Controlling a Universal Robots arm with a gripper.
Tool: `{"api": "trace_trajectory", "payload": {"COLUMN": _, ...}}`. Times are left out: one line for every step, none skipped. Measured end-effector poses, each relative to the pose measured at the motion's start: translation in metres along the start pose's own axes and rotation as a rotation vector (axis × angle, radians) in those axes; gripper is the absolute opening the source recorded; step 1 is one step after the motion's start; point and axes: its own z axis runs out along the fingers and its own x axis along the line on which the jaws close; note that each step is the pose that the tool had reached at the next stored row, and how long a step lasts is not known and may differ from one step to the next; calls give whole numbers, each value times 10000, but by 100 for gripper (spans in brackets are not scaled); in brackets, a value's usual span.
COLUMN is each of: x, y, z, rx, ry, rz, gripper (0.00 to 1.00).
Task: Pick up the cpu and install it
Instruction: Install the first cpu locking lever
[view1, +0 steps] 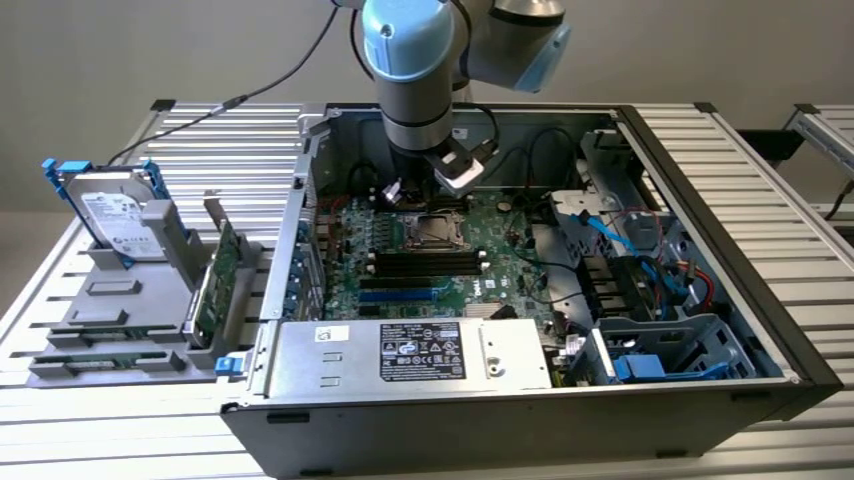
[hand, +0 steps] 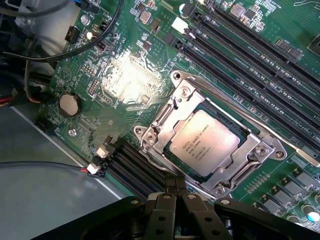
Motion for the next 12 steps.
{"api": "trace_trajectory", "payload": {"x": 2, "y": 1, "z": 1, "rx": -11, "ry": 8, "rz": 42, "gripper": 11}}
{"api": "trace_trajectory", "payload": {"x": 3, "y": 2, "z": 1, "rx": -24, "ry": 16, "rz": 86, "gripper": 11}}
{"api": "trace_trajectory", "payload": {"x": 5, "y": 3, "z": 1, "rx": -36, "ry": 24, "rz": 126, "gripper": 11}}
{"api": "trace_trajectory", "payload": {"x": 6, "y": 4, "z": 2, "rx": -49, "ry": 32, "rz": 172, "gripper": 11}}
{"api": "trace_trajectory", "payload": {"x": 7, "y": 5, "z": 2, "rx": -63, "ry": 42, "rz": 222, "gripper": 11}}
{"api": "trace_trajectory", "payload": {"x": 7, "y": 5, "z": 2, "rx": -79, "ry": 51, "rz": 277, "gripper": 11}}
{"api": "trace_trajectory", "payload": {"x": 7, "y": 5, "z": 2, "rx": -96, "ry": 61, "rz": 336, "gripper": 11}}
{"api": "trace_trajectory", "payload": {"x": 7, "y": 5, "z": 2, "rx": -114, "ry": 73, "rz": 398, "gripper": 11}}
{"api": "trace_trajectory", "payload": {"x": 7, "y": 5, "z": 2, "rx": -134, "ry": 84, "rz": 466, "gripper": 11}}
{"api": "trace_trajectory", "payload": {"x": 7, "y": 5, "z": 2, "rx": -155, "ry": 98, "rz": 540, "gripper": 11}}
{"api": "trace_trajectory", "payload": {"x": 7, "y": 5, "z": 2, "rx": -180, "ry": 113, "rz": 624, "gripper": 11}}
{"api": "trace_trajectory", "payload": {"x": 7, "y": 5, "z": 1, "rx": -208, "ry": 129, "rz": 722, "gripper": 11}}
